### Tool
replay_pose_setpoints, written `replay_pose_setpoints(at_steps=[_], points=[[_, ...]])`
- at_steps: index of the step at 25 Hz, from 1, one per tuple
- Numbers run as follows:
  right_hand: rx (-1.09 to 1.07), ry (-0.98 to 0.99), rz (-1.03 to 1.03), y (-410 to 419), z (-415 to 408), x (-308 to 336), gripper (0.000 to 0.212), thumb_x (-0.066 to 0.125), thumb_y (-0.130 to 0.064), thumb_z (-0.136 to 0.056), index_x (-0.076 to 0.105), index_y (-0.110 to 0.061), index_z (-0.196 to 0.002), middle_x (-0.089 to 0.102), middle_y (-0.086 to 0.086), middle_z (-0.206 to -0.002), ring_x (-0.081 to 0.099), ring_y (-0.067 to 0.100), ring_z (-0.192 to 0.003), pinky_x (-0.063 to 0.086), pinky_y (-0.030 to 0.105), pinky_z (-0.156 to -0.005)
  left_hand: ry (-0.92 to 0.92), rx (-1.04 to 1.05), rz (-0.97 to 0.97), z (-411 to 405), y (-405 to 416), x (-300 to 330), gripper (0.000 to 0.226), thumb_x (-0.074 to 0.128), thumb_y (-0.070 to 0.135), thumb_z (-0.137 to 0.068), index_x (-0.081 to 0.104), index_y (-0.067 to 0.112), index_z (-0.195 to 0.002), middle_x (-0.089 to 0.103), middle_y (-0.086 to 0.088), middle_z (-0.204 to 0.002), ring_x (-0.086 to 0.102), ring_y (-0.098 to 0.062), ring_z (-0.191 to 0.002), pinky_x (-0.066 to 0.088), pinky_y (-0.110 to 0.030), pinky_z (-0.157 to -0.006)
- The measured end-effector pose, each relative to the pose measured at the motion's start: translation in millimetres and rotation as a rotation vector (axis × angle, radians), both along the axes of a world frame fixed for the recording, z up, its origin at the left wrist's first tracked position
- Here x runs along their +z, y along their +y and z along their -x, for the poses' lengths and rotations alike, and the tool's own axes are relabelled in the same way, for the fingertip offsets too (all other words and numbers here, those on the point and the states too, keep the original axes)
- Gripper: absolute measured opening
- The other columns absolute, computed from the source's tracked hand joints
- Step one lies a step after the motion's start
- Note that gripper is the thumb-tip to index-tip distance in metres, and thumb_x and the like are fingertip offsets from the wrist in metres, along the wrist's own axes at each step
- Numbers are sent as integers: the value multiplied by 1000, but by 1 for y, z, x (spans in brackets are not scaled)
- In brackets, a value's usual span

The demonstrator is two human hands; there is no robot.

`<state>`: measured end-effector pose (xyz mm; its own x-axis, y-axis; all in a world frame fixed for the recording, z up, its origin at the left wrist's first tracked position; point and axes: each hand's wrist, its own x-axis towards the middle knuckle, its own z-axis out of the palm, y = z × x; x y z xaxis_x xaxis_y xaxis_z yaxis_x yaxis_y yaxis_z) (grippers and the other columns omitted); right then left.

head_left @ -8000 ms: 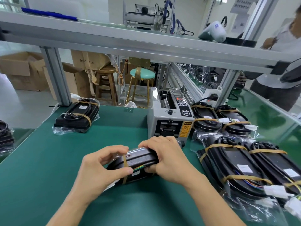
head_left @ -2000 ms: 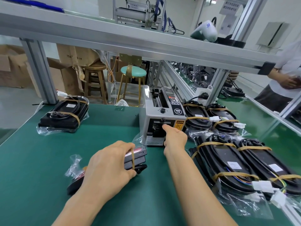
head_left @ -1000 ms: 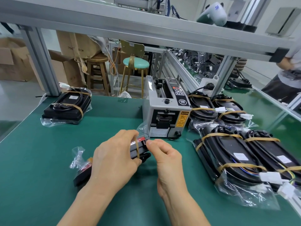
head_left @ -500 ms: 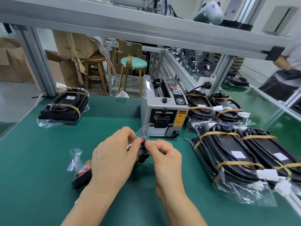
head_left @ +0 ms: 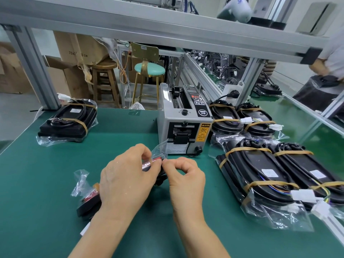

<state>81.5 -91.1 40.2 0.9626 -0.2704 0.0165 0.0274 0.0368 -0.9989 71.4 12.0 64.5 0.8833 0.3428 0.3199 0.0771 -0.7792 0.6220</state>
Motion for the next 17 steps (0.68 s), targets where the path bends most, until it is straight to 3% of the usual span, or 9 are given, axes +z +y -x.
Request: replay_pose_setpoints(at_steps=[5, 9, 13, 17], points=[[-62, 15, 67, 0, -1, 0, 10, 73, -10, -73, 68, -17, -68, 63, 0, -91, 62, 10, -86, 47, 23, -79, 1, 2, 18, 0, -1, 0, 25, 64, 55, -72, 56, 32, -76, 57, 14, -62, 54, -20, -67, 35, -29, -58], [-84, 49, -102, -6, -10, -2, 25, 70, -7, -79, 57, -26, -89, 60, 1, -94, 56, 14, -88, 44, 22, -78, 26, 14, -4, -1, -2, 0, 21, 64, 52, -73, 58, 32, -76, 57, 12, -62, 52, -22, -68, 33, -29, -60], [159, -15, -57, -5, -13, -6, 19, 74, -14, -82, 62, -23, -93, 63, -7, -90, 60, 8, -88, 46, 18, -79, 17, -53, 34, -2, 8, 2, 10, 63, 43, -75, 63, 34, -79, 63, 7, -66, 59, -25, -74, 39, -30, -62], [269, -33, -87, -4, -19, -9, 18, 72, -7, -83, 61, -19, -92, 65, -13, -81, 59, 1, -79, 46, 14, -69, 139, -251, -70, 1, 22, 7, 40, 71, 40, -60, 54, 38, -95, 59, 18, -74, 58, -17, -77, 46, -29, -68]])
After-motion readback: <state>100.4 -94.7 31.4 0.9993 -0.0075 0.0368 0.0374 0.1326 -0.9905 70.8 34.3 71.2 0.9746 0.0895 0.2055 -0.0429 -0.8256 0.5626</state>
